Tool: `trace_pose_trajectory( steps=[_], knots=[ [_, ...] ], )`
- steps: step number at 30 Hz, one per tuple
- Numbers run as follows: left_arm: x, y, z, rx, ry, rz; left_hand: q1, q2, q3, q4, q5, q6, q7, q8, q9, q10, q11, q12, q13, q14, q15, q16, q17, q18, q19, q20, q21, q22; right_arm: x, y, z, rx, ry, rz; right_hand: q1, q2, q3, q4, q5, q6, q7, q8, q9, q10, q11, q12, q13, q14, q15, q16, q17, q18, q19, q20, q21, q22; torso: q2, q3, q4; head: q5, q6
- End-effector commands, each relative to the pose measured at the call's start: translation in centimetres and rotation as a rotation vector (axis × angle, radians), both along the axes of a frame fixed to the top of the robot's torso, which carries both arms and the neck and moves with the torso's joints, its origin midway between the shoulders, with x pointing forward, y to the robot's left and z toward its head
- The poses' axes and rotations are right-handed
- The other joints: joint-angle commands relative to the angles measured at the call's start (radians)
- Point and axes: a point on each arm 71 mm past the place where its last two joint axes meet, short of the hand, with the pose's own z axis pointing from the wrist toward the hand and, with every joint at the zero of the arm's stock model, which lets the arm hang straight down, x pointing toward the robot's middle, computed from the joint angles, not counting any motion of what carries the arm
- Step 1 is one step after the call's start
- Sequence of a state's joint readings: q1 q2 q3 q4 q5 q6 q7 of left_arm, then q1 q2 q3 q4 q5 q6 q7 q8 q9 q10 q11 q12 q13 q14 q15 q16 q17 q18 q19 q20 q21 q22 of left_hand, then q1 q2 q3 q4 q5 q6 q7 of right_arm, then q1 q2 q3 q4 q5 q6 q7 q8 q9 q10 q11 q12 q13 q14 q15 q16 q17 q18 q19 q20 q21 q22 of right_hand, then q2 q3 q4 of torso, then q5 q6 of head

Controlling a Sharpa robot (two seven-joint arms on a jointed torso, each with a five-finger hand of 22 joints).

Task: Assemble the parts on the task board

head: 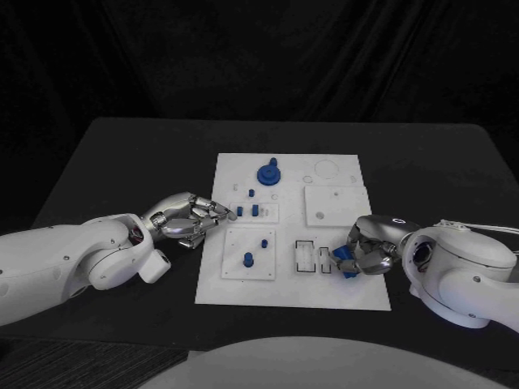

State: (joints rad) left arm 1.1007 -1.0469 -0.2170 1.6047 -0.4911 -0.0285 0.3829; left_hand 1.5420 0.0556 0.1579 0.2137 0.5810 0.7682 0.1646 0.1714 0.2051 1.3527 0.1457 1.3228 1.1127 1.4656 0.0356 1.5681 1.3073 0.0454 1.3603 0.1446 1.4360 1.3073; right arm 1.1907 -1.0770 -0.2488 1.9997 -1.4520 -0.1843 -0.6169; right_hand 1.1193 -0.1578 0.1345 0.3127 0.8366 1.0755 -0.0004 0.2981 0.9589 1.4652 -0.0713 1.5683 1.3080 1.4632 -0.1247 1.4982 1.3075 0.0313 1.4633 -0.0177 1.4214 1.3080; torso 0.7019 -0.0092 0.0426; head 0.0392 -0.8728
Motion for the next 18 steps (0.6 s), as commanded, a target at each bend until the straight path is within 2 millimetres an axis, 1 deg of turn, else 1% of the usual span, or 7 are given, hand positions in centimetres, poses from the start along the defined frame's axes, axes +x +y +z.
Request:
trace_pose_trajectory(
  steps=[1,2,5,8,9,11,18],
  knots=[
    [-0.1,-0.1,0.2,-0.027,-0.007,-0.011,-0.002,-0.007,0.005,-0.001,0.004,0.006,-0.003,-0.002,0.001,0.218,-0.07,0.248,0.458,0.105,-0.005,0.003,0.263,0.007,0.002,-0.002,-0.002,0.161,0.1,0.3,0.8,0.137,-0.001,-0.062,0.018,0.023,0.152,-0.141,0.07,0.016,-0.007,0.003,0.021,0.106,-0.005,0.003,0.263,0.078,-0.006,0.004,0.088,0.007,0.047,-0.001,0.002,0.212,-0.001,-0.0002,-0.0009,0.0,0.0],
    [-0.1,-0.1,0.2,-0.027,-0.007,-0.011,-0.002,-0.007,0.005,-0.001,0.004,0.006,-0.003,-0.002,0.001,0.218,-0.07,0.248,0.458,0.105,-0.005,0.003,0.263,0.007,0.002,-0.002,-0.002,0.161,0.2,0.3,0.9,0.154,0.011,-0.075,0.009,0.023,0.154,-0.138,0.061,0.016,-0.007,0.002,0.022,0.106,-0.005,0.003,0.263,0.078,-0.006,0.005,0.088,0.007,0.046,-0.001,0.001,0.212,-0.001,-0.0001,-0.001,0.002,0.0],
    [-0.2,-0.1,0.2,-0.027,-0.006,-0.011,-0.002,-0.007,0.005,-0.001,0.004,0.006,-0.003,-0.002,0.001,0.218,-0.07,0.248,0.458,0.105,-0.005,0.003,0.263,0.007,0.002,-0.002,-0.002,0.161,0.2,0.6,1.1,0.201,0.053,-0.11,0.003,0.023,0.155,-0.136,0.056,0.016,-0.007,0.001,0.023,0.106,-0.004,0.003,0.263,0.078,-0.006,0.005,0.087,0.007,0.046,-0.001,-0.001,0.211,-0.002,-0.0002,0.0001,0.005,0.0],
    [-0.2,-0.1,0.2,-0.026,-0.005,-0.011,-0.002,-0.007,0.005,-0.001,0.004,0.006,-0.003,-0.002,0.001,0.218,-0.07,0.248,0.458,0.105,-0.005,0.003,0.263,0.007,0.002,-0.002,-0.002,0.161,0.2,0.9,1.1,0.236,0.093,-0.139,-0.011,0.027,0.16,-0.136,0.014,0.015,-0.007,-0.003,0.028,0.106,-0.005,0.003,0.263,0.077,-0.006,0.003,0.083,0.008,0.044,0.0,-0.004,0.21,-0.003,-0.0003,0.0003,0.008,0.0],
    [-0.2,-0.1,0.2,-0.026,-0.005,-0.01,-0.002,-0.007,0.005,-0.001,0.004,0.006,-0.003,-0.002,0.001,0.218,-0.07,0.248,0.458,0.105,-0.005,0.003,0.263,0.007,0.002,-0.002,-0.002,0.161,0.3,1.0,1.1,0.245,0.104,-0.147,-0.012,0.027,0.161,-0.137,0.011,0.015,-0.007,-0.003,0.028,0.106,-0.005,0.003,0.263,0.077,-0.006,0.003,0.083,0.008,0.044,0.0,-0.004,0.21,-0.003,-0.0002,0.0002,0.009,0.0],
    [-0.3,-0.1,0.3,-0.026,-0.006,-0.009,-0.002,-0.007,0.005,-0.001,0.004,0.006,-0.003,-0.002,0.001,0.218,-0.07,0.248,0.458,0.105,-0.005,0.003,0.263,0.007,0.002,-0.002,-0.002,0.161,0.4,1.2,1.0,0.261,0.124,-0.162,-0.023,0.03,0.162,-0.134,-0.006,0.015,-0.006,-0.005,0.031,0.106,-0.004,0.003,0.263,0.077,-0.006,0.002,0.081,0.009,0.043,0.0,-0.007,0.209,-0.001,0.0,0.0003,0.008,0.0],
    [-0.3,-0.1,0.3,-0.024,-0.006,-0.006,-0.002,-0.008,0.007,-0.002,0.004,0.007,-0.004,-0.002,0.001,0.218,-0.07,0.248,0.458,0.105,-0.005,0.003,0.263,0.008,0.0,-0.002,-0.003,0.16,1.0,2.1,0.5,0.277,0.161,-0.189,-0.047,0.039,0.162,-0.134,-0.093,0.016,-0.006,-0.013,0.038,0.106,-0.003,0.003,0.263,0.076,-0.005,0.0,0.074,0.01,0.041,0.001,-0.011,0.208,-0.001,-0.0004,0.0009,0.003,0.0]
  ],
)
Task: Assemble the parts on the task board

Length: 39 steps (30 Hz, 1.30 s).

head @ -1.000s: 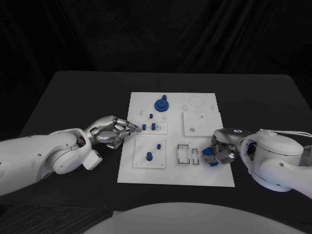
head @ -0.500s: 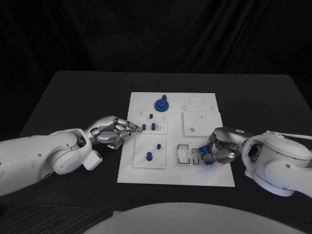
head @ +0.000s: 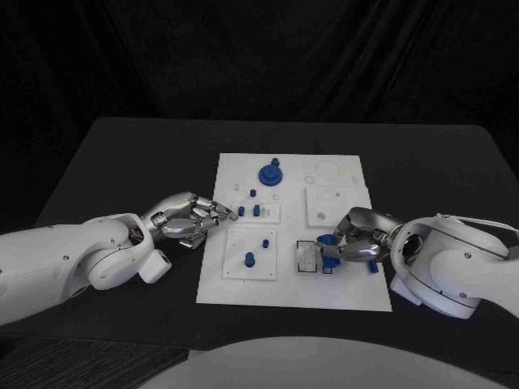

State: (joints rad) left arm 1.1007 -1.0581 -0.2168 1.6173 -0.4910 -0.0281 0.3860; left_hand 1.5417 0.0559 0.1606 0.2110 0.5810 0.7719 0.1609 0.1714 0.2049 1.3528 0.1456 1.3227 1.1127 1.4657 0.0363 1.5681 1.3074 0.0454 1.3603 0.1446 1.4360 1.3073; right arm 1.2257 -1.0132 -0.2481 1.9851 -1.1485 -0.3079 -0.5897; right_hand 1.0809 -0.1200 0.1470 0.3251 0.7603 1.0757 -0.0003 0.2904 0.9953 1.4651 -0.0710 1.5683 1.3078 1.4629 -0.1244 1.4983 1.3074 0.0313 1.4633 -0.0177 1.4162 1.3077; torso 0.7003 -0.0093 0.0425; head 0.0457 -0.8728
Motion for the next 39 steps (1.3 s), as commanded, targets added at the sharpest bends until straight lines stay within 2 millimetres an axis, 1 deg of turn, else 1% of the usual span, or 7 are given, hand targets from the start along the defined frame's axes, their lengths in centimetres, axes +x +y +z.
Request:
trace_pose_trajectory(
  steps=[1,5,7,15,28,31,39],
  knots=[
    [-0.1,-0.2,0.1,-0.019,-0.005,-0.005,-0.002,-0.008,0.004,0.001,0.004,0.003,0.0,-0.002,0.001,0.218,-0.07,0.248,0.458,0.105,-0.006,0.003,0.263,0.008,0.0,-0.002,-0.003,0.16,0.3,0.2,-0.3,0.042,0.045,-0.059,-0.012,0.003,0.149,-0.147,-0.039,0.014,-0.005,-0.009,0.002,0.106,-0.003,0.003,0.263,0.076,-0.005,0.0,0.072,0.01,0.041,0.001,-0.007,0.208,0.001,-0.0003,0.0011,-0.004,0.0],
    [-0.1,-0.2,0.1,-0.02,-0.004,-0.006,-0.002,-0.008,0.005,0.001,0.004,0.004,0.0,-0.001,0.001,0.218,-0.07,0.248,0.458,0.105,-0.006,0.003,0.263,0.008,0.0,-0.002,-0.003,0.16,0.6,0.6,-0.7,0.023,0.056,-0.061,-0.028,0.01,0.142,-0.143,-0.116,0.015,-0.002,-0.018,0.002,0.106,0.0,0.003,0.263,0.075,-0.003,-0.002,0.069,0.011,0.04,0.003,-0.01,0.207,0.001,-0.0005,0.001,-0.003,0.0],
    [-0.1,-0.2,0.1,-0.019,-0.004,-0.006,-0.002,-0.008,0.005,0.001,0.004,0.004,0.0,-0.001,0.001,0.218,-0.07,0.248,0.458,0.105,-0.006,0.003,0.263,0.008,0.0,-0.002,-0.003,0.16,0.6,0.7,-0.9,0.01,0.061,-0.062,-0.034,0.01,0.139,-0.14,-0.127,0.014,-0.001,-0.021,0.001,0.106,0.001,0.003,0.263,0.075,-0.002,-0.003,0.066,0.011,0.039,0.003,-0.012,0.206,0.001,-0.0003,0.0007,-0.004,0.0],
    [-0.1,-0.2,0.1,-0.019,-0.003,-0.006,-0.002,-0.008,0.005,0.001,0.004,0.004,0.0,-0.001,0.001,0.218,-0.07,0.248,0.458,0.105,-0.006,0.003,0.263,0.008,0.0,-0.002,-0.003,0.16,0.9,0.9,-1.6,-0.024,0.077,-0.062,-0.067,0.02,0.116,-0.122,-0.233,0.017,0.005,-0.045,-0.013,0.106,0.007,0.003,0.263,0.073,0.003,-0.007,0.055,0.013,0.037,0.008,-0.018,0.204,0.001,-0.0004,0.0006,-0.002,0.0],
    [0.0,-0.4,0.1,-0.018,0.0,-0.01,-0.003,-0.009,0.006,0.0,0.004,0.004,0.001,-0.001,0.001,0.218,-0.07,0.248,0.458,0.105,-0.006,0.003,0.263,0.008,-0.001,-0.002,-0.004,0.16,0.7,1.3,-2.0,-0.055,0.088,-0.027,-0.081,0.026,0.094,-0.113,-0.311,0.017,0.01,-0.061,-0.021,0.106,0.011,0.003,0.263,0.071,0.007,-0.01,0.045,0.013,0.036,0.012,-0.023,0.203,0.002,-0.0002,-0.0008,0.001,0.0],
    [0.0,-0.4,0.0,-0.017,0.001,-0.01,-0.003,-0.009,0.006,0.0,0.004,0.004,0.001,-0.001,0.001,0.218,-0.07,0.248,0.458,0.105,-0.006,0.003,0.263,0.008,-0.001,-0.002,-0.004,0.16,0.6,1.4,-2.1,-0.057,0.092,-0.017,-0.095,0.029,0.077,-0.1,-0.363,0.015,0.014,-0.069,-0.025,0.106,0.015,0.003,0.263,0.069,0.01,-0.014,0.037,0.014,0.034,0.014,-0.026,0.202,0.002,-0.0002,-0.0004,0.002,0.0],
    [0.0,-0.4,0.0,-0.015,0.004,-0.011,-0.003,-0.009,0.006,0.0,0.004,0.004,0.001,-0.001,0.001,0.218,-0.07,0.248,0.458,0.105,-0.006,0.003,0.263,0.008,-0.001,-0.002,-0.004,0.16,0.5,1.6,-2.2,-0.055,0.099,0.002,-0.103,0.034,0.056,-0.088,-0.416,0.014,0.017,-0.076,-0.028,0.106,0.018,0.003,0.263,0.068,0.012,-0.017,0.031,0.015,0.033,0.017,-0.031,0.201,0.001,0.0,0.0002,0.006,0.0]
  ],
)
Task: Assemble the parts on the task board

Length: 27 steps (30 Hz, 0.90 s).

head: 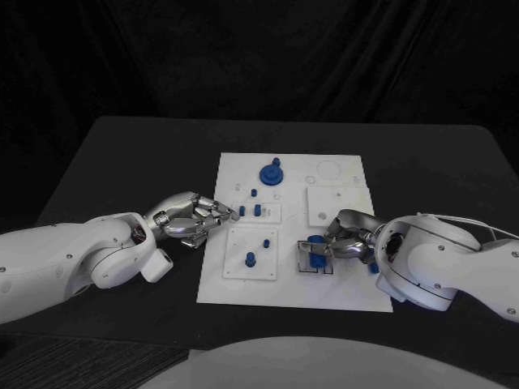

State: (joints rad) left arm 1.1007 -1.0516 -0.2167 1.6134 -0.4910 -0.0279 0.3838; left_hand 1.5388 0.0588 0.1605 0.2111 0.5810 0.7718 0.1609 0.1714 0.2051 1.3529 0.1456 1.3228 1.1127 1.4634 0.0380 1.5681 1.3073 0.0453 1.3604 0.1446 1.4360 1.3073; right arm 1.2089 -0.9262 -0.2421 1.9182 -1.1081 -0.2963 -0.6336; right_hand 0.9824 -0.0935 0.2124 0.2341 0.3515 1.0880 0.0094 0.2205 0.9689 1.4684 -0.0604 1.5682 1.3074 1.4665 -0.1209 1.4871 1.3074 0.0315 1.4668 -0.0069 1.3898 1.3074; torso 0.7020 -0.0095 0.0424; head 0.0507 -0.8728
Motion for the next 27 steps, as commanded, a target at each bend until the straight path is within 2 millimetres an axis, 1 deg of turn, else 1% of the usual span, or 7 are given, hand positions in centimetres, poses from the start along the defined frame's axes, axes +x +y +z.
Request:
trace_pose_trajectory(
  steps=[1,5,7,10,15,18,27],
  knots=[
    [-0.05,-0.18,0.03,-0.015,0.004,-0.009,0.0,-0.012,0.006,0.0,0.004,0.004,0.001,-0.001,0.001,0.218,-0.07,0.248,0.458,0.107,-0.008,0.003,0.263,0.008,-0.001,-0.002,-0.004,0.16,-0.49,-0.1,-0.8,-0.036,0.042,0.018,-0.006,0.007,-0.012,0.004,-0.012,0.002,0.008,-0.007,-0.002,0.102,0.007,0.003,0.263,0.065,0.009,-0.005,0.032,0.015,0.029,0.007,-0.004,0.201,-0.001,0.0002,0.0004,0.002,0.0],
    [-0.04,-0.17,0.01,-0.013,0.005,-0.008,0.0,-0.012,0.006,0.0,0.004,0.004,0.001,-0.001,0.001,0.218,-0.07,0.248,0.458,0.107,-0.008,0.003,0.263,0.008,-0.001,-0.002,-0.004,0.16,-0.58,-0.04,-0.83,-0.036,0.045,0.024,-0.014,0.006,-0.027,0.013,-0.035,0.003,0.008,-0.009,-0.002,0.102,0.008,0.003,0.263,0.065,0.01,-0.005,0.031,0.015,0.029,0.008,-0.006,0.201,0.0,0.0002,0.0006,0.002,0.0],
    [-0.04,-0.16,0.0,-0.012,0.006,-0.008,0.0,-0.012,0.006,0.0,0.004,0.004,0.001,-0.001,0.001,0.218,-0.07,0.248,0.458,0.107,-0.008,0.003,0.263,0.008,-0.001,-0.002,-0.004,0.16,-0.58,-0.02,-0.86,-0.037,0.047,0.026,-0.028,0.006,-0.043,0.027,-0.072,0.003,0.009,-0.011,-0.002,0.102,0.008,0.003,0.263,0.065,0.01,-0.006,0.03,0.015,0.029,0.008,-0.006,0.201,0.0,0.0001,0.0006,0.0,0.0],
    [-0.02,-0.17,-0.02,-0.011,0.008,-0.008,-0.001,-0.013,0.008,0.0,0.003,0.003,0.001,-0.002,0.001,0.218,-0.07,0.248,0.458,0.107,-0.008,0.003,0.263,0.008,0.0,-0.002,-0.003,0.16,-0.54,-0.02,-0.87,-0.041,0.043,0.03,-0.055,0.009,-0.079,0.053,-0.164,0.004,0.009,-0.014,-0.001,0.102,0.009,0.003,0.263,0.065,0.011,-0.005,0.032,0.015,0.03,0.009,-0.006,0.202,0.0,-0.0001,0.0003,0.001,0.0],
    [0.01,-0.14,-0.07,-0.008,0.01,-0.007,-0.001,-0.013,0.008,0.0,0.003,0.003,0.001,-0.002,0.001,0.218,-0.07,0.248,0.458,0.107,-0.008,0.003,0.263,0.008,0.0,-0.002,-0.003,0.16,-0.49,0.0,-0.81,-0.048,0.025,0.039,-0.108,0.013,-0.129,0.058,-0.269,0.006,0.01,-0.017,0.001,0.102,0.01,0.003,0.263,0.065,0.011,-0.004,0.032,0.015,0.031,0.01,-0.005,0.202,0.0,0.0,0.0003,0.003,0.0],
    [0.03,-0.14,-0.09,-0.006,0.012,-0.007,-0.001,-0.013,0.008,0.0,0.003,0.003,0.001,-0.002,0.001,0.218,-0.07,0.248,0.458,0.107,-0.008,0.003,0.263,0.008,0.0,-0.002,-0.003,0.16,-0.49,0.05,-0.78,-0.048,0.019,0.042,-0.128,0.014,-0.146,0.06,-0.286,0.002,0.011,-0.02,0.001,0.102,0.011,0.003,0.263,0.066,0.012,-0.003,0.034,0.014,0.031,0.01,-0.005,0.203,0.0,0.0001,0.0,0.003,0.0],
    [0.05,-0.12,-0.18,-0.001,0.02,-0.008,-0.002,-0.015,0.009,0.0,0.003,0.002,0.002,-0.003,0.001,0.218,-0.069,0.248,0.458,0.107,-0.008,0.003,0.263,0.008,-0.001,-0.002,-0.004,0.16,-0.46,0.1,-0.68,-0.034,0.001,0.038,-0.191,0.039,-0.216,0.06,-0.291,0.002,0.012,-0.02,0.006,0.102,0.012,0.003,0.263,0.067,0.013,-0.001,0.038,0.014,0.032,0.011,-0.004,0.203,0.0,0.0001,0.0006,0.005,0.0]
  ],
)
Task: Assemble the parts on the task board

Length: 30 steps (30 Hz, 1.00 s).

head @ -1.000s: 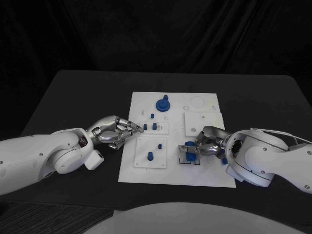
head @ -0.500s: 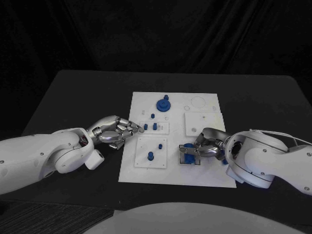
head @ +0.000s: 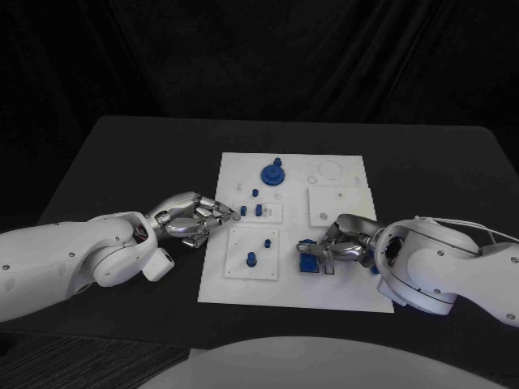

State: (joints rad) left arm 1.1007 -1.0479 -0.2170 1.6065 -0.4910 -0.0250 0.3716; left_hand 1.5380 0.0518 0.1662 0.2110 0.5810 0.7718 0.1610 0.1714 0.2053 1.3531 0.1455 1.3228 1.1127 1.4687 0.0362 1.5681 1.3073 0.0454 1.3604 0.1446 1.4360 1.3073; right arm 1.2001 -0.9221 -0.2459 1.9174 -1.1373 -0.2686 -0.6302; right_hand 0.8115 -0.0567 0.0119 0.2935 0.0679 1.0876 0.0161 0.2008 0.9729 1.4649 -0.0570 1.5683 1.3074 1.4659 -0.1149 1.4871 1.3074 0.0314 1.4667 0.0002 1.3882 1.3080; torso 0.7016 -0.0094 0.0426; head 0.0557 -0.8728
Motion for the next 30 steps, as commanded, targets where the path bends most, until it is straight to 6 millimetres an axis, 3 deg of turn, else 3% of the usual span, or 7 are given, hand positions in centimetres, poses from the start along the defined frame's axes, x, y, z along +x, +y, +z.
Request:
trace_pose_trajectory(
  steps=[1,11,18,24,25,27,30],
  knots=[
    [-0.1,-0.2,0.0,-0.01,0.011,-0.01,-0.002,-0.008,0.004,0.0,0.003,0.002,0.002,-0.003,0.001,0.218,-0.069,0.248,0.458,0.102,-0.006,0.003,0.263,0.008,-0.001,-0.002,-0.004,0.16,-0.1,-0.1,-0.2,-0.007,-0.005,-0.001,-0.026,0.005,-0.022,0.001,-0.009,0.002,0.005,0.0,0.003,0.106,0.008,0.003,0.263,0.067,0.007,-0.001,0.038,0.014,0.032,0.004,-0.002,0.203,0.0,0.0,0.0005,0.0,0.0],
    [-0.1,-0.2,-0.1,-0.005,0.022,-0.014,-0.005,-0.007,0.008,0.0,0.002,0.006,0.004,-0.001,0.002,0.217,-0.067,0.248,0.458,0.102,-0.005,0.003,0.263,0.008,-0.002,-0.002,-0.005,0.16,-0.4,-0.4,0.5,0.061,-0.057,-0.013,-0.042,0.034,-0.061,-0.002,0.002,0.008,0.003,0.008,0.014,0.106,0.006,0.003,0.263,0.069,0.006,0.004,0.049,0.013,0.034,0.003,0.002,0.204,0.0,0.0003,-0.0003,0.005,0.0],
    [-0.1,-0.2,-0.2,-0.002,0.026,-0.014,-0.006,-0.007,0.011,0.0,0.001,0.009,0.006,0.0,0.003,0.217,-0.066,0.248,0.458,0.102,-0.004,0.003,0.263,0.008,-0.001,-0.002,-0.004,0.161,-0.8,-0.5,1.2,0.08,-0.113,0.041,0.112,0.031,-0.1,-0.009,0.064,-0.019,0.001,0.046,0.092,0.106,0.004,0.003,0.263,0.071,0.004,0.013,0.066,0.011,0.037,0.001,0.01,0.206,0.0,0.0001,0.0001,0.006,0.0],
    [-0.1,-0.2,-0.2,0.0,0.029,-0.015,-0.006,-0.007,0.012,0.0,0.001,0.011,0.006,0.001,0.003,0.217,-0.065,0.248,0.458,0.102,-0.004,0.003,0.263,0.008,-0.001,-0.001,-0.005,0.16,-1.2,-0.3,1.6,0.054,-0.16,0.107,0.177,0.019,-0.13,-0.003,0.048,-0.078,-0.001,0.144,0.219,0.106,0.003,0.003,0.263,0.072,0.003,0.015,0.071,0.011,0.038,0.001,0.013,0.207,-0.001,0.0003,0.0003,0.006,0.0],
    [-0.1,-0.2,-0.2,0.0,0.029,-0.015,-0.007,-0.008,0.012,0.0,0.001,0.011,0.006,0.001,0.003,0.216,-0.065,0.247,0.457,0.102,-0.004,0.003,0.263,0.008,-0.002,-0.001,-0.005,0.16,-1.3,-0.3,1.7,0.049,-0.166,0.116,0.192,0.011,-0.14,-0.004,0.04,-0.111,-0.006,0.216,0.309,0.106,-0.002,0.003,0.263,0.073,0.001,0.017,0.076,0.01,0.039,-0.003,0.017,0.208,-0.001,0.0002,0.0005,0.005,0.0],
    [-0.1,-0.2,-0.2,0.0,0.029,-0.015,-0.007,-0.008,0.012,0.0,0.001,0.011,0.006,0.001,0.003,0.216,-0.065,0.247,0.457,0.102,-0.004,0.003,0.263,0.008,-0.002,-0.001,-0.005,0.16,-1.3,-0.3,1.7,0.042,-0.171,0.128,0.2,0.007,-0.142,-0.003,0.035,-0.102,-0.01,0.316,0.375,0.106,-0.006,0.003,0.263,0.072,-0.003,0.017,0.076,0.01,0.039,-0.004,0.018,0.209,-0.001,0.0,0.0005,0.005,0.0],
    [-0.1,-0.2,-0.2,0.0,0.028,-0.015,-0.007,-0.008,0.012,0.0,0.001,0.011,0.006,0.001,0.003,0.216,-0.065,0.247,0.457,0.102,-0.004,0.003,0.263,0.008,-0.002,-0.001,-0.005,0.16,-1.4,-0.2,1.7,0.031,-0.172,0.14,0.201,0.005,-0.143,-0.003,0.032,-0.076,-0.014,0.413,0.389,0.106,-0.007,0.003,0.263,0.073,-0.005,0.018,0.077,0.01,0.039,-0.006,0.018,0.209,-0.001,0.0001,0.0002,0.005,0.0]
  ],
)
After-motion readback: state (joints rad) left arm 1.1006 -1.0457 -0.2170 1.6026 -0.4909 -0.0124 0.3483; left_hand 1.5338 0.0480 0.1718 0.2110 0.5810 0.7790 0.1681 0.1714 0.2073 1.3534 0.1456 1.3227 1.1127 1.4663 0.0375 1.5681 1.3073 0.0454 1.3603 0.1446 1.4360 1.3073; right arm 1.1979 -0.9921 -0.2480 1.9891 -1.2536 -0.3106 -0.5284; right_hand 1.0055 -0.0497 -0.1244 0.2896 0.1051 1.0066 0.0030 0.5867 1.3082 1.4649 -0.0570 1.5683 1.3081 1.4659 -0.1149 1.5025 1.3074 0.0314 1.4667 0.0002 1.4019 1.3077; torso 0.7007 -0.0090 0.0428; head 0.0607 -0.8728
